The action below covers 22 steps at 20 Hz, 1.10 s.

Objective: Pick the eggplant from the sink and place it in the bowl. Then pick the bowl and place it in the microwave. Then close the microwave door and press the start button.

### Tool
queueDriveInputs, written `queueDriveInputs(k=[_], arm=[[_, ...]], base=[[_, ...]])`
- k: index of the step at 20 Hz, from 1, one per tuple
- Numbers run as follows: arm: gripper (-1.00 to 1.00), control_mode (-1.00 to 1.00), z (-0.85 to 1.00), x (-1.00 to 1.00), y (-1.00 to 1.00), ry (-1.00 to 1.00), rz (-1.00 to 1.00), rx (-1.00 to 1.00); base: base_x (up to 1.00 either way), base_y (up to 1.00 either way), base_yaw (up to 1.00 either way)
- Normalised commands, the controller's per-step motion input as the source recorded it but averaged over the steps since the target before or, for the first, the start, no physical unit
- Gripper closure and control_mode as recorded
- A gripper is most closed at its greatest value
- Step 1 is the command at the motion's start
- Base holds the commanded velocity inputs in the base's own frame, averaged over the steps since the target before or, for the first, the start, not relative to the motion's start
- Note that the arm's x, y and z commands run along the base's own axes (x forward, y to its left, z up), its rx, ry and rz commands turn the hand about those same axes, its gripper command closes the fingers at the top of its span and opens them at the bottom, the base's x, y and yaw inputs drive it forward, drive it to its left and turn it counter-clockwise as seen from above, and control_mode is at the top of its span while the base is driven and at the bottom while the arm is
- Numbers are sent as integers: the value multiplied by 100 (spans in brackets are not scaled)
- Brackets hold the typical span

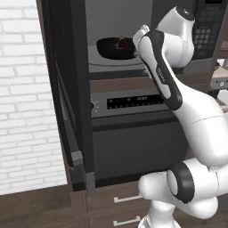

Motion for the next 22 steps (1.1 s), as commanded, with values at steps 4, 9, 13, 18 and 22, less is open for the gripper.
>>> queueDriveInputs(k=[4,9,13,18,22], arm=[[-100,-100,-11,-9,-42,0,2,-15],[-100,-100,-5,-4,-22,0,-2,-21],[-100,-100,-23,0,-1,0,-8,-20],[-100,-100,-33,0,0,-1,-9,-21],[-100,-100,-46,0,0,-7,-12,-25]], base=[[0,0,0],[0,0,0],[0,0,0],[0,0,0],[0,0,0]])
